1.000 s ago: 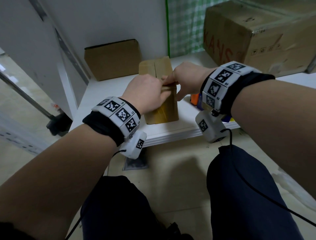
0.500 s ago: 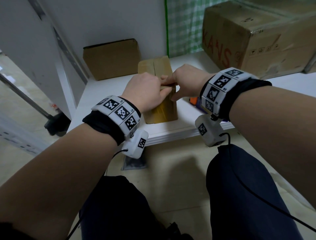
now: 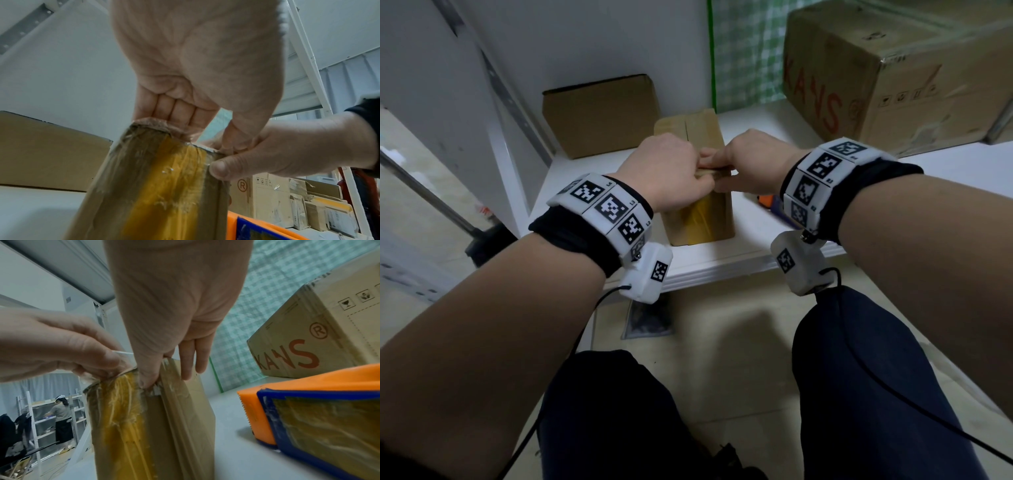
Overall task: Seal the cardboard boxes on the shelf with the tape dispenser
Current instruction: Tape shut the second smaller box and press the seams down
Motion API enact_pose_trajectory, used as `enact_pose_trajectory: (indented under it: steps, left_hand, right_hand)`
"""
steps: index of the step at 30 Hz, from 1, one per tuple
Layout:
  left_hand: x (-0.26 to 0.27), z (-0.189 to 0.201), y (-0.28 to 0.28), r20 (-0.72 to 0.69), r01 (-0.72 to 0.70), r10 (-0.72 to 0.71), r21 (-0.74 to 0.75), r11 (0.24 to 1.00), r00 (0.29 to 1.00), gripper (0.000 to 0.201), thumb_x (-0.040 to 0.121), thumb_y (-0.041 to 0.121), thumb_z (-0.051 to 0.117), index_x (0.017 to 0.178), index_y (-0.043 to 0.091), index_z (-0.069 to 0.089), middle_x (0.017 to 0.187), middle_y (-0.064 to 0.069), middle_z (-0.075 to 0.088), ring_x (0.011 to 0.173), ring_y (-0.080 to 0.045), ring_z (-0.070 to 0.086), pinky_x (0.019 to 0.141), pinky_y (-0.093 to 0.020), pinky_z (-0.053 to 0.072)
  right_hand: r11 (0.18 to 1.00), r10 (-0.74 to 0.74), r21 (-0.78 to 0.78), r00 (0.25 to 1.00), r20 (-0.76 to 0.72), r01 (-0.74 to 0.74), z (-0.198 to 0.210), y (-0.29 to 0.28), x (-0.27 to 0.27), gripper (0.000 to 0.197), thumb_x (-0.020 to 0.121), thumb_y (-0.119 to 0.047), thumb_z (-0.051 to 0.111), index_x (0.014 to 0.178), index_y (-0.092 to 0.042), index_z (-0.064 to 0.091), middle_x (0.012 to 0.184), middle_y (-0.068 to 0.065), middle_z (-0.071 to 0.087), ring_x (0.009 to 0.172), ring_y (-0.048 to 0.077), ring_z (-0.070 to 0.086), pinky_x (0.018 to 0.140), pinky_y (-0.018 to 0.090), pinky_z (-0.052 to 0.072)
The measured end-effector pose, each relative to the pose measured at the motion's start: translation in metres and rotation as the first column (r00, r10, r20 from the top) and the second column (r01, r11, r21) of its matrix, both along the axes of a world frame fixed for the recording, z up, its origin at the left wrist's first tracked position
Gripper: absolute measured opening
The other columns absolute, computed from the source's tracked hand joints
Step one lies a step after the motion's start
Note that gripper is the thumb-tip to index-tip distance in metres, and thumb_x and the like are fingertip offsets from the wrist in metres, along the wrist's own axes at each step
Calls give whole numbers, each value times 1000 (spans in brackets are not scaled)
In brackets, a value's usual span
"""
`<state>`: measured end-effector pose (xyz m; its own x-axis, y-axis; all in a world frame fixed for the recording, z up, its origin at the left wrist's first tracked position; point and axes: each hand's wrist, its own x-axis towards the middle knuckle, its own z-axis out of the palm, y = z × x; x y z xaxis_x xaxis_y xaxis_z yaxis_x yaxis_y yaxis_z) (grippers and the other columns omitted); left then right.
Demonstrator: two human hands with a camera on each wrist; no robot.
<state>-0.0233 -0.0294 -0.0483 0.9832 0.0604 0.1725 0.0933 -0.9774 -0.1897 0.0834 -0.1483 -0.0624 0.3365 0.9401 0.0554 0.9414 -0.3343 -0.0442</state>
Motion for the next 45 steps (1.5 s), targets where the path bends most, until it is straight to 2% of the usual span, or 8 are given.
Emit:
enact_pose_trajectory:
  steps: [10, 15, 21, 24, 27, 32, 36, 45]
  left_hand:
    - [-8, 6, 8, -53, -74, 67, -149, 986, 996, 50, 89, 42, 36, 64, 7, 62, 56, -5, 48, 58, -25, 47, 50, -30, 30]
    - [-15, 8, 30, 1, -118, 165, -695, 709, 986, 30, 92, 33, 54, 82, 15, 75, 82, 2, 66, 77, -10, 55, 68, -21, 37]
    - [-10, -11, 44, 42, -84, 174, -751, 655, 984, 26, 90, 35, 59, 96, 14, 73, 88, 0, 67, 68, -1, 53, 62, -18, 42]
    - [-7, -24, 47, 116, -23, 213, -828, 560, 970, 18, 87, 29, 65, 92, 12, 72, 90, 1, 69, 75, -2, 60, 74, -20, 50]
    - [-6, -29, 48, 141, 17, 212, -867, 498, 967, 13, 82, 26, 71, 87, 14, 71, 98, 6, 69, 85, 2, 62, 79, -16, 50]
    - [-8, -34, 52, 174, 55, 151, -813, 580, 973, 17, 76, 25, 76, 90, 18, 71, 99, 9, 67, 88, 14, 57, 76, 3, 40]
    - [-9, -35, 53, 197, 78, 95, -720, 689, 976, 25, 77, 26, 75, 99, 16, 72, 102, 11, 64, 97, 6, 57, 82, 6, 34]
    - [-17, -33, 52, 180, 121, -48, -418, 900, 983, 46, 67, 34, 82, 106, 12, 68, 113, -1, 68, 107, -18, 62, 93, -21, 40]
  right_hand:
    - [999, -21, -49, 1000, 6, 21, 0, 0, 0, 47, 98, -38, 44, 144, -30, 39, 151, -11, 35, 128, 20, 47, 105, 28, 32]
    - [987, -26, -156, 999, 31, 31, 7, -1, -1, 77, 83, -61, 56, 149, -36, 25, 154, -15, 25, 129, 19, 43, 102, 28, 31]
    - [991, -110, -86, 987, -120, 100, 11, 0, -8, 72, 88, -68, 24, 140, -24, 46, 143, 2, 48, 128, 23, 46, 102, 31, 33]
    - [977, -209, -18, 946, -248, 211, 11, 3, -9, 75, 95, -60, 13, 126, -10, 60, 122, 19, 60, 114, 30, 53, 96, 32, 36]
    - [969, -229, 8, 902, -366, 249, 8, 6, -4, 75, 95, -61, 10, 125, -17, 63, 130, 15, 57, 121, 27, 49, 106, 35, 32]
    - [956, -254, 24, 871, -421, 291, 2, 12, 4, 69, 94, -64, 15, 122, -25, 65, 131, 11, 57, 120, 25, 51, 108, 38, 34]
    - [948, -270, 37, 860, -433, 316, 0, 12, 4, 72, 92, -67, 20, 126, -19, 62, 132, 9, 57, 120, 24, 51, 106, 36, 36]
    - [952, -265, 30, 872, -411, 304, 3, 8, -3, 65, 96, -60, 21, 130, -21, 59, 136, 11, 53, 125, 25, 46, 108, 35, 33]
